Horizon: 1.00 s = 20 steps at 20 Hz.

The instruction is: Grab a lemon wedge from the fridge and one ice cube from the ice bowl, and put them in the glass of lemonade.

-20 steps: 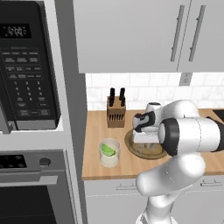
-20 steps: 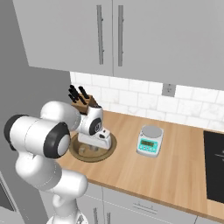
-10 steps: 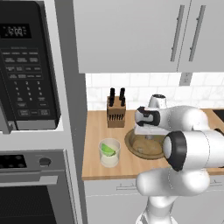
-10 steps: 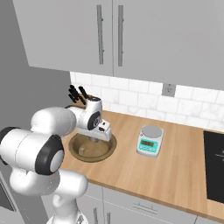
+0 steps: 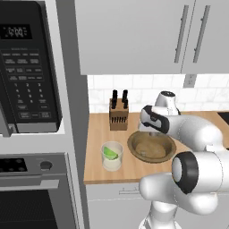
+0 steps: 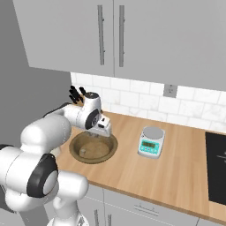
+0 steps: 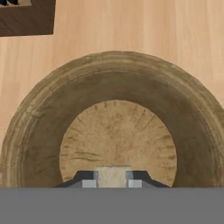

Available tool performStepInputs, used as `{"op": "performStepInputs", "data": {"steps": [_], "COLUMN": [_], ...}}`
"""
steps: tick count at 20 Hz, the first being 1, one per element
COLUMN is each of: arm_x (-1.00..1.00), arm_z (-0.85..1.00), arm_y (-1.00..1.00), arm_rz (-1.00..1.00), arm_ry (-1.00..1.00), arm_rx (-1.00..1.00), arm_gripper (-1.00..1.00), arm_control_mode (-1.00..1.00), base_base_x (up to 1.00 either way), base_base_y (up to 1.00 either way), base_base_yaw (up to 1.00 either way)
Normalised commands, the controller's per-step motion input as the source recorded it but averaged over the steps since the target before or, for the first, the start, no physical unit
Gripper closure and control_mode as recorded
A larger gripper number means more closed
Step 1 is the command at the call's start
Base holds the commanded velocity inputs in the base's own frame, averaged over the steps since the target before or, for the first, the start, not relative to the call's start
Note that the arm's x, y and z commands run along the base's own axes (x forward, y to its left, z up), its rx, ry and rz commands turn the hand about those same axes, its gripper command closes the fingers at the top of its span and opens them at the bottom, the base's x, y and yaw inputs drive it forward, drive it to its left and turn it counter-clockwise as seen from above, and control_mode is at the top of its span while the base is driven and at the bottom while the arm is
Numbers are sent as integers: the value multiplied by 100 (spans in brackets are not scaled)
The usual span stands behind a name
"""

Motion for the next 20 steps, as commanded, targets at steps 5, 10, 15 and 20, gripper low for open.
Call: {"op": "performStepInputs", "data": {"steps": [5, 10, 15, 20], "arm_x": [0, 0, -28, -47], "arm_z": [34, 11, 14, 10], "arm_y": [0, 1, 1, 61], "arm_rz": [0, 0, 1, 12], "arm_ry": [-2, -9, -9, 0], "arm_rx": [2, 0, 0, 0], "arm_gripper": [100, 100, 100, 100], "arm_control_mode": [-100, -100, -100, -100], "base_base_x": [0, 0, 0, 0], "base_base_y": [0, 0, 0, 0], "base_base_yaw": [0, 0, 0, 0]}}
